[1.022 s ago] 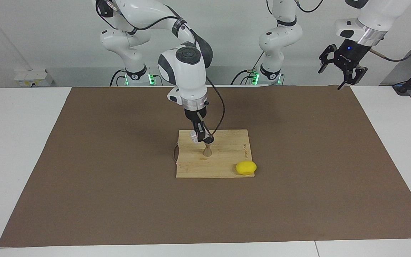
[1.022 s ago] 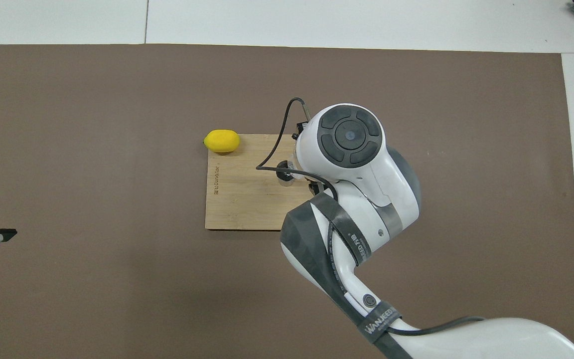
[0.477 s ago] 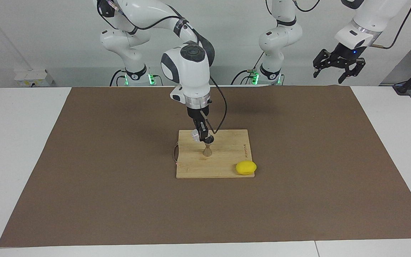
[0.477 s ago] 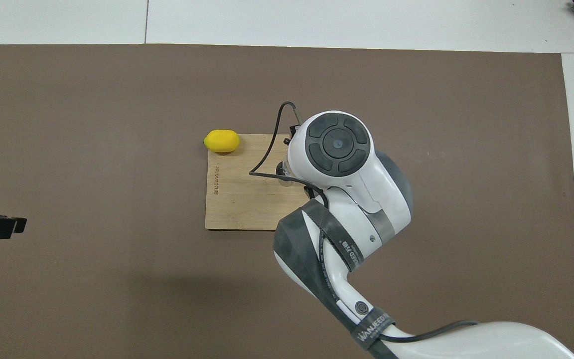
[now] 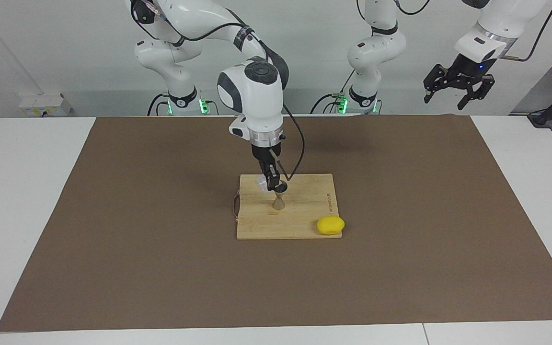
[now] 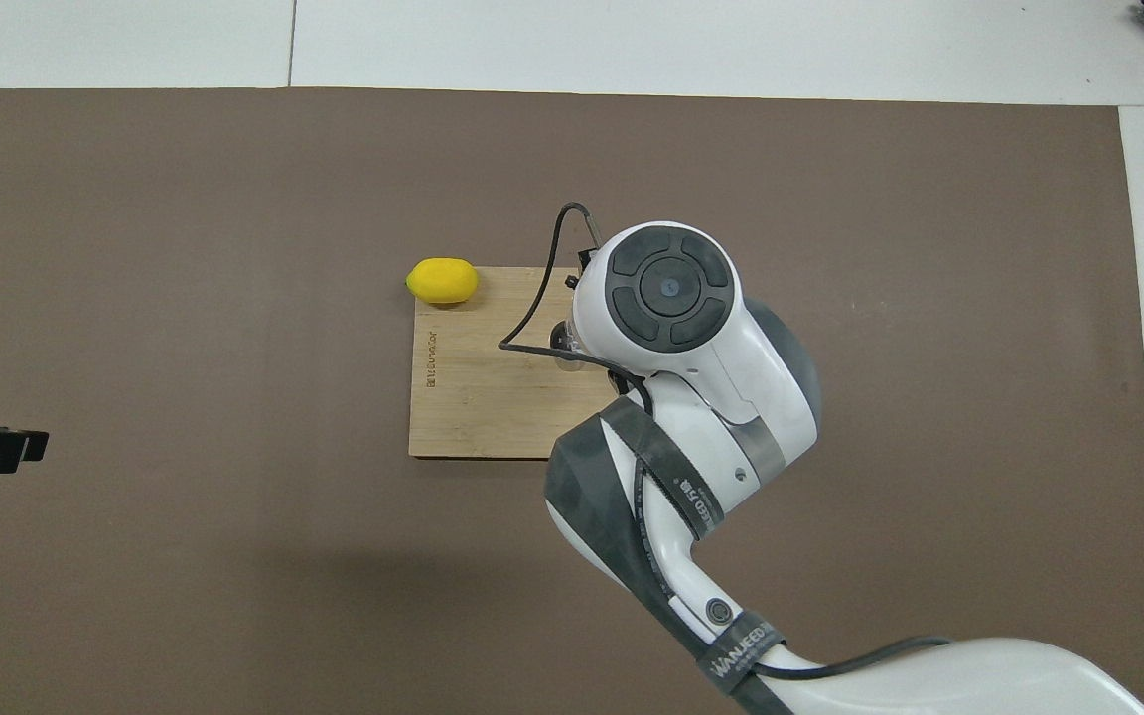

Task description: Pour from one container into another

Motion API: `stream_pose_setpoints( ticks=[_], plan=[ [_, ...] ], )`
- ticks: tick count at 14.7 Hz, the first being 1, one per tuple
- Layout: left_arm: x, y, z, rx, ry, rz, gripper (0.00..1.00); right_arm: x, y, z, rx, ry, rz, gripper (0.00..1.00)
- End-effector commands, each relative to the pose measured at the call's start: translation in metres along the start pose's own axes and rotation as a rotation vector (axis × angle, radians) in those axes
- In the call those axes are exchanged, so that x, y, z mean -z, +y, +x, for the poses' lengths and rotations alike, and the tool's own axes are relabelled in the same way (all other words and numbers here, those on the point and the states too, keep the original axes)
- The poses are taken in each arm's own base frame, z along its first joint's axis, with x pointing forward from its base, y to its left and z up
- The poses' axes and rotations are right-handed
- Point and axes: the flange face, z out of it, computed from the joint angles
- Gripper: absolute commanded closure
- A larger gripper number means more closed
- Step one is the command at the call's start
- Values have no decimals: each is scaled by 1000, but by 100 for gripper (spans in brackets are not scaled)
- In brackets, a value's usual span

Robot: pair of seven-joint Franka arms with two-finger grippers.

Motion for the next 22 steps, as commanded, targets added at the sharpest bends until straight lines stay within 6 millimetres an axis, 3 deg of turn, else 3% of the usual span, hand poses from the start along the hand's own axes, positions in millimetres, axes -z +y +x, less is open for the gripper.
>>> stream_pose_setpoints(
  ticks=[1, 5, 10, 13, 16, 18, 22],
  plan=[
    [7, -6, -10, 30, 1, 20, 0, 0, -2, -3, -12, 18, 22, 100],
    [8, -5, -10, 123, 7, 41, 0, 0, -2, -3, -5, 29, 26, 100],
    [-4, 24, 13, 26, 2, 123, 0, 0, -1, -3, -3, 31, 25, 100],
    [-11, 16, 17, 16, -2, 92, 0, 1, -1, -4, -8, 23, 22, 100],
    [-18, 7, 40, 31, -7, 57, 0, 1, -2, -4, -18, 8, 13, 100],
    [-10, 5, 52, 53, 7, 57, 0, 2, -3, -2, -45, -29, 8, 100],
    [-14, 1, 75, 74, -2, 54, 0, 5, -5, 2, -73, -97, -9, 100]
  ],
)
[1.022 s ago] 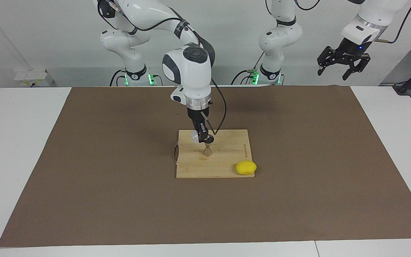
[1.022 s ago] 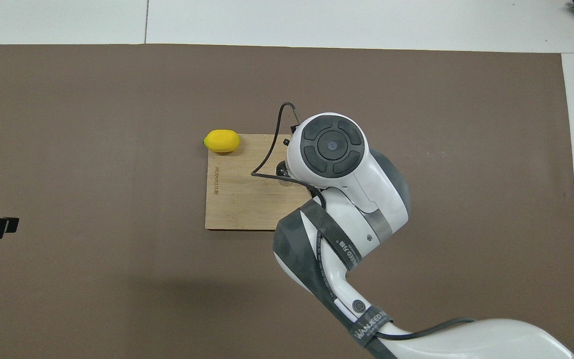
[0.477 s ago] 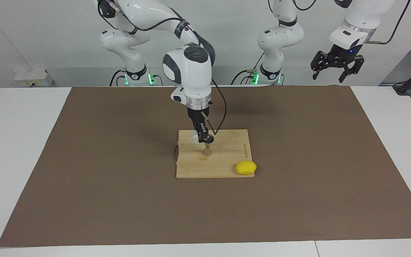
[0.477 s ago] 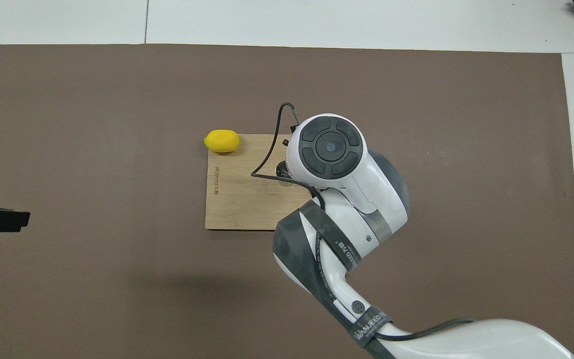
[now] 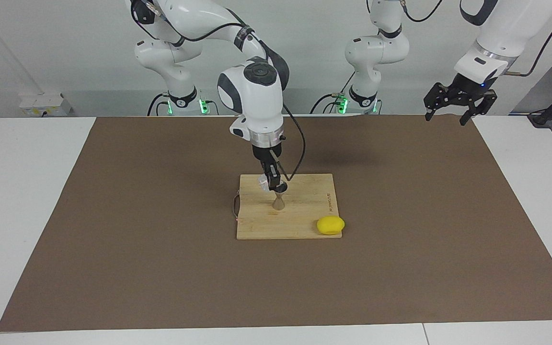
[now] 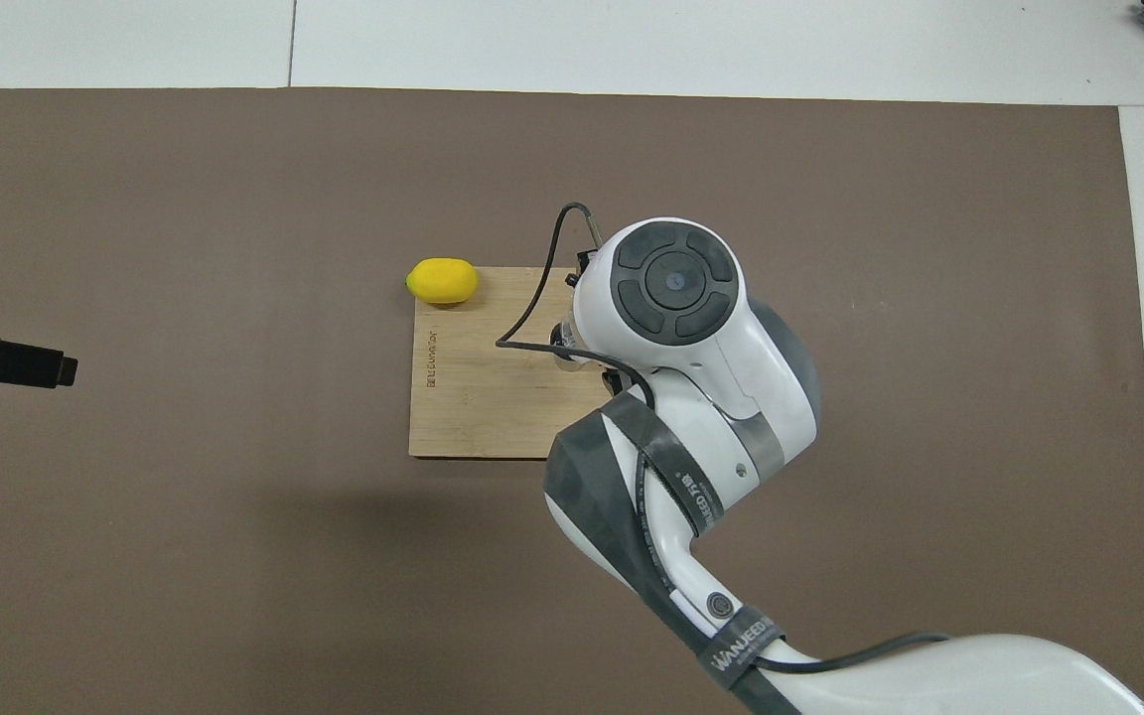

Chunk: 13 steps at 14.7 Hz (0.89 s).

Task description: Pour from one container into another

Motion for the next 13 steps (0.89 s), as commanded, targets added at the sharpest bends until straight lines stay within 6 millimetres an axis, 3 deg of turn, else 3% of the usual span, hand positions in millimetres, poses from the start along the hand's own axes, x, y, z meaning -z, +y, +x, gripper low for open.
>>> stream_pose_setpoints(
  ticks=[1, 6, 10, 13],
  plan=[
    [3, -1, 20, 17, -8, 22, 0, 5, -6, 6, -22, -57, 3, 100],
    [14, 3, 29, 5, -63, 37, 0, 19, -18, 50, -82, -162, -7, 100],
    [21, 2, 31, 101, -74, 37, 0, 36, -29, 104, -207, -319, -5, 100],
    [19, 18, 26, 76, -65, 42, 0, 38, -36, 154, -280, -473, 9, 100]
  ],
)
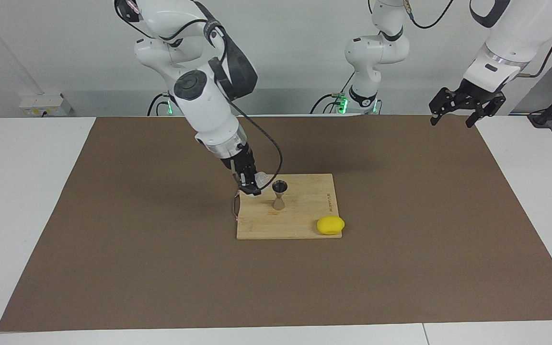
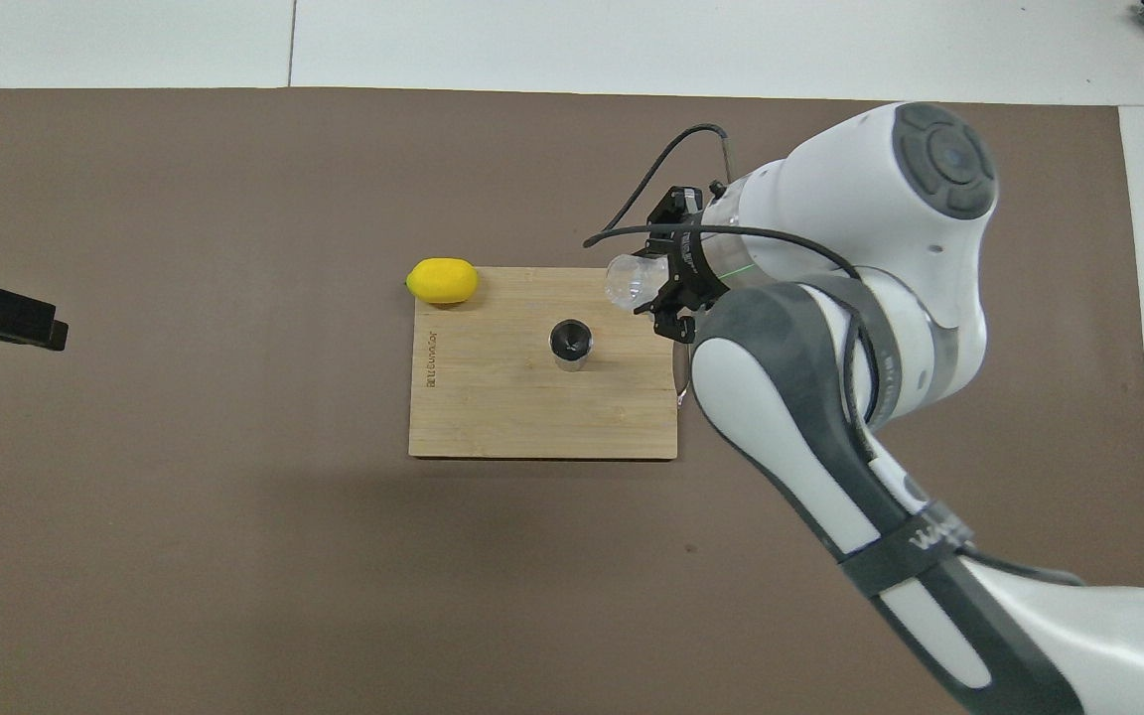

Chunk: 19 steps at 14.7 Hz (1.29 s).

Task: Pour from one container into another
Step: 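Turn the clear cup upright and carry it back with the right gripper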

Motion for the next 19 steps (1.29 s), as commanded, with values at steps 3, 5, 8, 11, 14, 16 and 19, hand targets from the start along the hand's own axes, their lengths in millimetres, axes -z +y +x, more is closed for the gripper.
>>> stream_pose_setpoints(
  ticks=[3, 5, 8, 11, 14, 16, 19],
  plan=[
    [-6, 14, 3, 2, 13, 24, 0, 30, -17, 73, -85, -165, 31, 100],
    [-11, 14, 7, 0, 13, 25, 0, 37, -14, 107, -101, -221, 43, 100],
    [-23, 15, 4, 22, -12, 24, 0, 31, -7, 159, -112, -313, 50, 100],
    [-25, 16, 5, 28, -28, 23, 0, 25, 0, 205, -87, -405, 71, 100],
    [-37, 12, 12, 41, -60, 23, 0, 16, 12, 247, -95, -506, 97, 100],
    [-30, 16, 9, 47, -38, 25, 0, -3, 22, 277, -97, -576, 94, 100],
    [-27, 19, 9, 101, -31, 27, 0, -53, 29, 312, -62, -649, 86, 100]
  ],
)
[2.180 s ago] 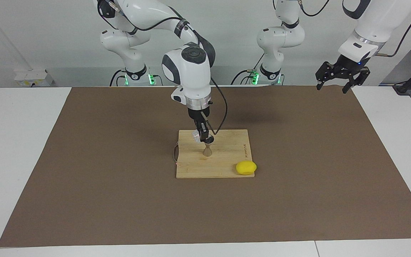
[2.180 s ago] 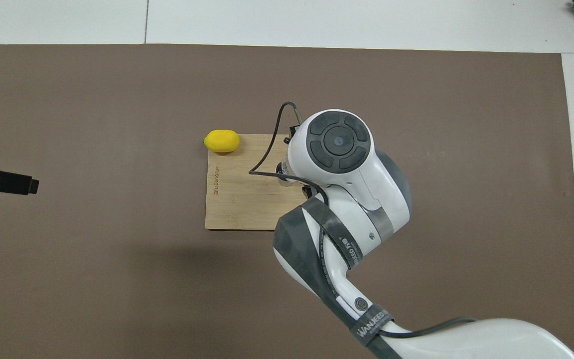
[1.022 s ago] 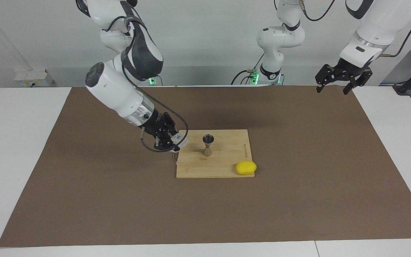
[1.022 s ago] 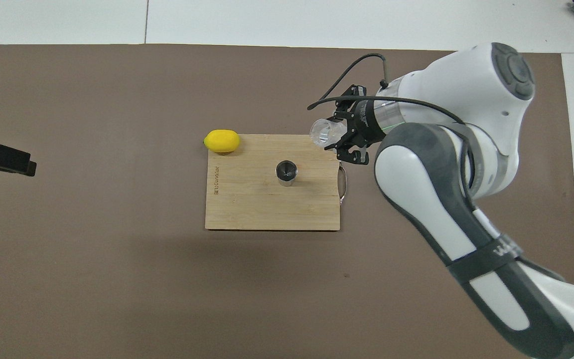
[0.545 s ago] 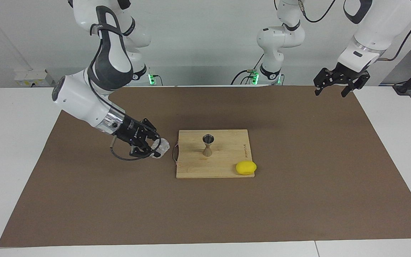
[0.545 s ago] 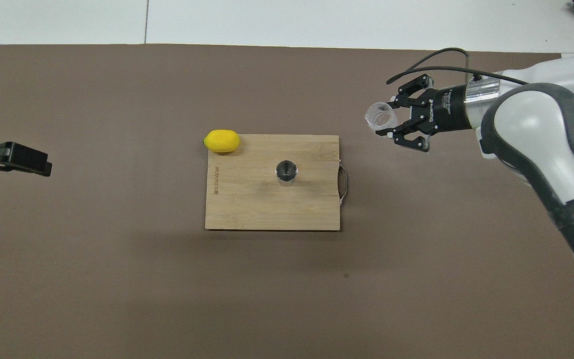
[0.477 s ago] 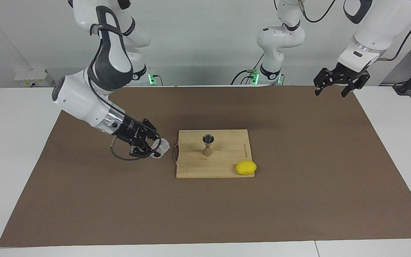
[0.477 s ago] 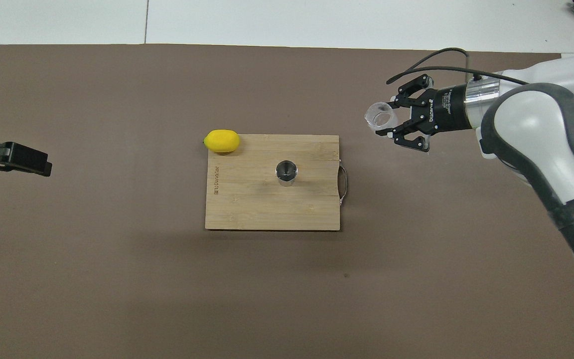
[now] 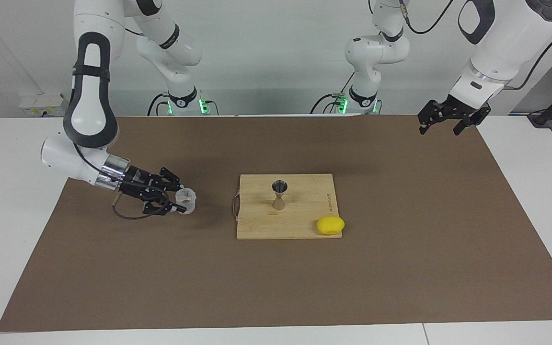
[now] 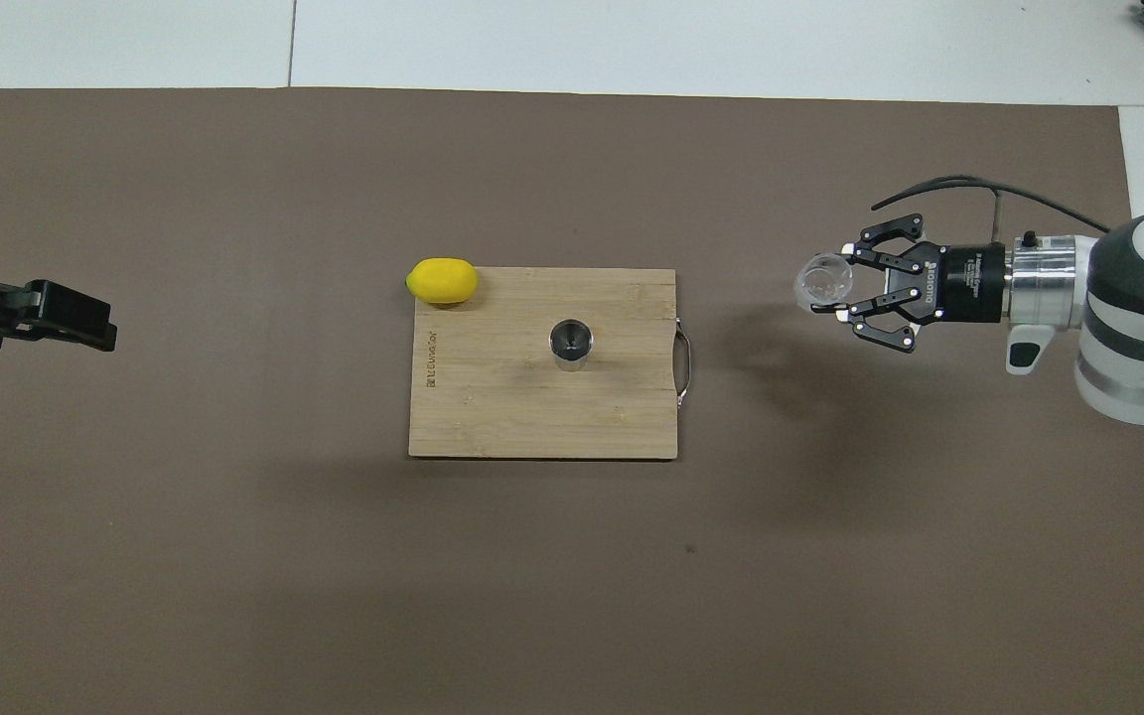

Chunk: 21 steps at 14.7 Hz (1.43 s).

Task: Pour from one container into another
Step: 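Turn the clear cup upright and carry it back with the right gripper, then lower the clear cup onto the mat and open the right gripper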

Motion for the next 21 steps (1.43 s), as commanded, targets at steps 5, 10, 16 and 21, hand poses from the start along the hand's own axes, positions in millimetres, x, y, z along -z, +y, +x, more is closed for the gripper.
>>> stream_pose_setpoints(
  ticks=[5, 10, 16, 21],
  plan=[
    [11, 3, -5, 26, 35, 24, 0, -26, 9, 77, 30, -117, 32, 100],
    [11, 9, -3, 19, 39, 24, 0, -42, 28, 94, 6, -170, 63, 100],
    [12, 11, -2, 19, 51, 24, 0, -37, 41, 103, -2, -204, 44, 100],
    [13, 9, -1, 22, 61, 24, 0, -21, 43, 111, 5, -191, 30, 100]
  ],
)
